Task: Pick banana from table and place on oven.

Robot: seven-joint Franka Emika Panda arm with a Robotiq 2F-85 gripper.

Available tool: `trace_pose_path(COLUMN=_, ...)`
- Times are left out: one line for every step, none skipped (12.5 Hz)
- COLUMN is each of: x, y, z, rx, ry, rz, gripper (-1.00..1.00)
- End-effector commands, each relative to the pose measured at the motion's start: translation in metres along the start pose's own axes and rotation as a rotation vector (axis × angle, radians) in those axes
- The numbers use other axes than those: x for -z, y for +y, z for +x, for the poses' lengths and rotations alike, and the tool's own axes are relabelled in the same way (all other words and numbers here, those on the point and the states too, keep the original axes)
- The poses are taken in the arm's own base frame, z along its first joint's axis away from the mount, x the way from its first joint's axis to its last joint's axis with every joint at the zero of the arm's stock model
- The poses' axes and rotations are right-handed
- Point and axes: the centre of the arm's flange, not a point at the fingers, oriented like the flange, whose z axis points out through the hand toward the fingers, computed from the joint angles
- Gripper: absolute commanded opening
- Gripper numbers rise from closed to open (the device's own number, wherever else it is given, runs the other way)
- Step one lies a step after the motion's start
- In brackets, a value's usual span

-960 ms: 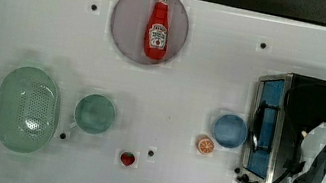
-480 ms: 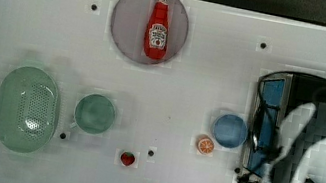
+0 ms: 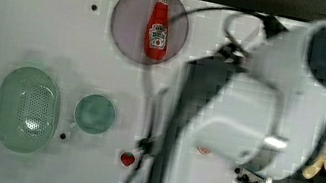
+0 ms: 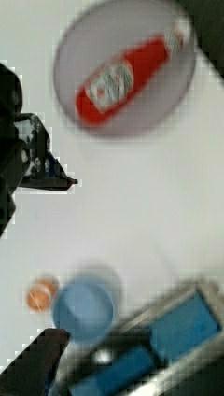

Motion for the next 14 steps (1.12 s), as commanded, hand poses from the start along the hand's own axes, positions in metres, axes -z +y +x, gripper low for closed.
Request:
trace_pose_path(x=0.053, y=-0.031, z=-0.046, rx=-0.323, ry=-0.024, rz=0.019, gripper=1.00)
trace_pose_path(x=0.067, y=-0.037, z=-0.062, rx=-0.297, ry=-0.037, rz=0.015, gripper=1.00)
trace_pose_path(x=0.085, y=-0.040, z=-0.075, rx=-0.278, ry=-0.024, rz=0.026, gripper=1.00)
trace_pose_path(x=0.099, y=-0.035, z=-0.087, rx=-0.269, ry=-0.019, rz=0.011, gripper=1.00)
trace_pose_path(x=0.107, y=-0.029, z=-0.096, rx=-0.267, ry=-0.021, rz=-0.008, gripper=1.00)
trace_pose_path(x=0.116, y=-0.026, z=-0.100, rx=-0.268, ry=-0.007, rz=0.002, gripper=1.00)
trace_pose_path(x=0.120, y=-0.022, z=-0.102, rx=-0.272, ry=0.001, rz=-0.001, gripper=1.00)
trace_pose_path(x=0.123, y=-0.018, z=-0.103, rx=-0.276, ry=0.003, rz=-0.002, gripper=1.00)
trace_pose_path(x=0.125, y=-0.016, z=-0.102, rx=-0.280, ry=0.007, rz=0.002, gripper=1.00)
trace_pose_path(x=0.125, y=-0.016, z=-0.102, rx=-0.281, ry=0.007, rz=0.002, gripper=1.00)
trace_pose_path(x=0.124, y=-0.016, z=-0.102, rx=-0.280, ry=0.006, rz=0.001, gripper=1.00)
trace_pose_path(x=0.124, y=-0.017, z=-0.102, rx=-0.280, ry=0.006, rz=0.001, gripper=1.00)
trace_pose_path(x=0.124, y=-0.017, z=-0.102, rx=-0.280, ry=0.005, rz=0.000, gripper=1.00)
trace_pose_path(x=0.123, y=-0.017, z=-0.101, rx=-0.280, ry=0.004, rz=0.000, gripper=1.00)
